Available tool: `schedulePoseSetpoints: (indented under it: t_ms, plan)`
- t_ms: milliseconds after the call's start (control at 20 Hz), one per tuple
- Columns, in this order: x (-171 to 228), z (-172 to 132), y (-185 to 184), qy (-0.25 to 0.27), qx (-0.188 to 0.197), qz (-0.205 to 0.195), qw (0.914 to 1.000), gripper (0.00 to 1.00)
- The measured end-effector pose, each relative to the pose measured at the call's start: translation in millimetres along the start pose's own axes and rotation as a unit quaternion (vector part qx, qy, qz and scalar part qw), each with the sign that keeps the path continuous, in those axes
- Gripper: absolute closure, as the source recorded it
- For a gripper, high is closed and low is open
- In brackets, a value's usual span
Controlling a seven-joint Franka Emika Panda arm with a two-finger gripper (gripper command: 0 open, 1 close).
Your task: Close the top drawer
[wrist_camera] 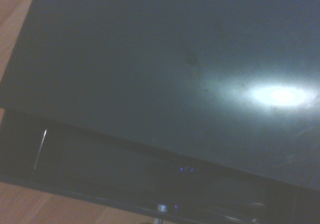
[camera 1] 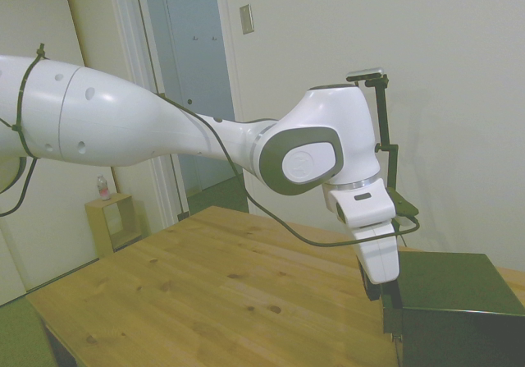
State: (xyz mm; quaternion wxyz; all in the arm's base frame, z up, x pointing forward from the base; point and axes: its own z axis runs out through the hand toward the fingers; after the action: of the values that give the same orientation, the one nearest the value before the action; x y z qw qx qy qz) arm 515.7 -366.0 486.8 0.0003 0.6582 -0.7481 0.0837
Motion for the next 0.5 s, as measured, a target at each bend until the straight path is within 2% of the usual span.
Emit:
schedulePoseSetpoints:
  t_ms: [500]
  plan:
    - [16, 2, 0, 0.007, -0.001, 0.006, 1.0, 1.0]
